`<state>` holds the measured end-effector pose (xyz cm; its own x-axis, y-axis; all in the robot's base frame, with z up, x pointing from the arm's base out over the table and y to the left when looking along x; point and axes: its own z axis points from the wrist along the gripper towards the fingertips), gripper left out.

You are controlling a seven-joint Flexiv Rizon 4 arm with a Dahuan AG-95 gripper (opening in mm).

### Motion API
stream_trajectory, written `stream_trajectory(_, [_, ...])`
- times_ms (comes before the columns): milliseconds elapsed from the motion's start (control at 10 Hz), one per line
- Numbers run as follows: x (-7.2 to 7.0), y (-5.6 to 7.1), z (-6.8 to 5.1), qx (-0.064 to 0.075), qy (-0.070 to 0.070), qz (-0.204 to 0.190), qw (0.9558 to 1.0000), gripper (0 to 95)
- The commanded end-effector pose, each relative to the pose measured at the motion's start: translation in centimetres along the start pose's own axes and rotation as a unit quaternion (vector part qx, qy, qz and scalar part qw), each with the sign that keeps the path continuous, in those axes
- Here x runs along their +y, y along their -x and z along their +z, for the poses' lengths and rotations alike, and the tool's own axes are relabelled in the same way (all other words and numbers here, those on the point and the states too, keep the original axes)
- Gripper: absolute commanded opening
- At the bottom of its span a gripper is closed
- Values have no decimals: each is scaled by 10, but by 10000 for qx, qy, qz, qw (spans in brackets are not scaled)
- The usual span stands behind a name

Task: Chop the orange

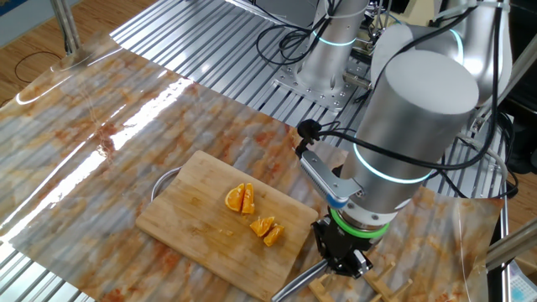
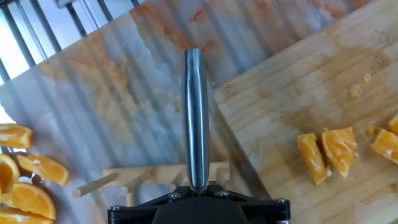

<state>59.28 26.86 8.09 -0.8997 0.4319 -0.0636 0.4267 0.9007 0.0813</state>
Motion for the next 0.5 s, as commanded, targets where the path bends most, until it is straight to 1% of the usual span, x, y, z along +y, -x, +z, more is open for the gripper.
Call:
stream_trajectory(100, [0, 0, -1, 4, -19, 54, 10000, 0])
stream_trajectory(200, [-1, -2, 0, 39, -1, 78, 10000, 0])
stream_trajectory(500, [-1, -4, 1, 27, -13, 72, 10000, 0])
